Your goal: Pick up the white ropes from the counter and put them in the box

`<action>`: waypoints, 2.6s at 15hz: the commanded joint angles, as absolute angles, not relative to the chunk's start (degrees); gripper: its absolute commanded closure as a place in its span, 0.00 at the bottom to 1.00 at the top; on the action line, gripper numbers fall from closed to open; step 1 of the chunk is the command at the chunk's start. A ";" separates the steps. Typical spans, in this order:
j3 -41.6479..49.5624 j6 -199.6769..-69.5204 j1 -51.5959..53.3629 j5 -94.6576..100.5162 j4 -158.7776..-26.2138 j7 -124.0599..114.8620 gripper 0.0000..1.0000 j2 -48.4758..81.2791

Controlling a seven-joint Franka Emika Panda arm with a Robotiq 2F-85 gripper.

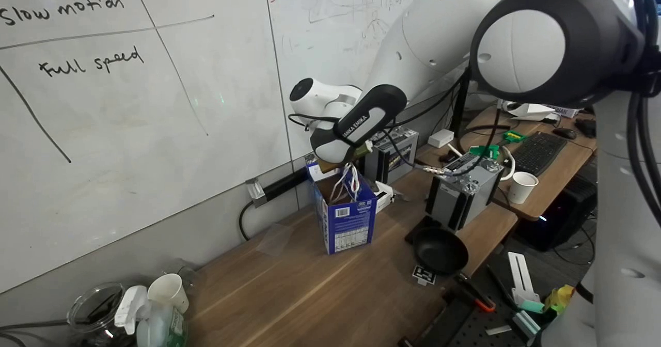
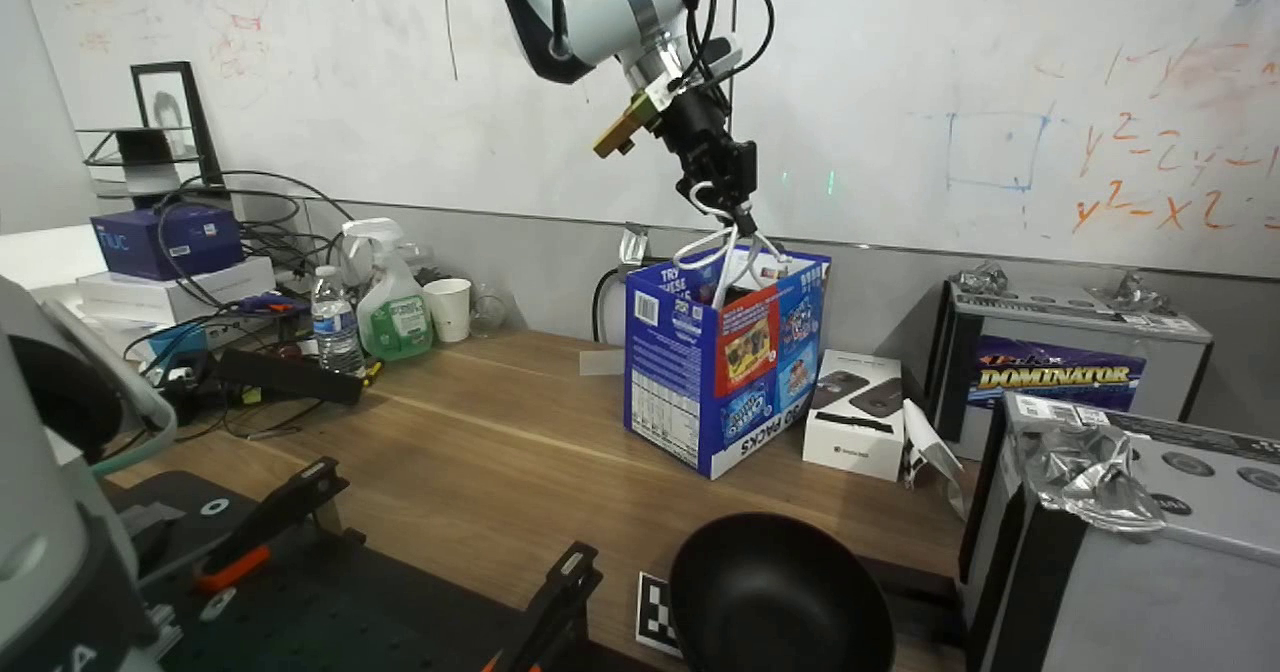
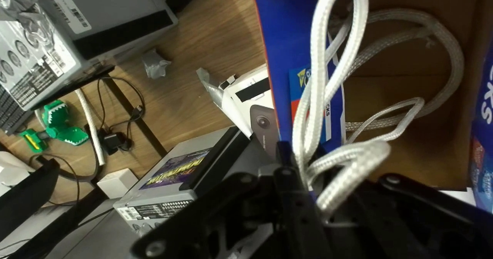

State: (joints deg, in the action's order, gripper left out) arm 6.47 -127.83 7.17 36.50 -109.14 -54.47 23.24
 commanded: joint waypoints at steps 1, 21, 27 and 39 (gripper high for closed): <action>5.89 -129.06 6.60 34.54 -109.09 -53.18 0.57 23.35; 0.05 -133.98 4.77 12.29 -138.53 -10.15 0.00 -10.11; -0.43 -117.03 5.82 -2.04 -146.14 2.85 0.00 -27.19; -0.80 -107.12 5.06 -1.00 -150.24 1.56 0.00 -36.69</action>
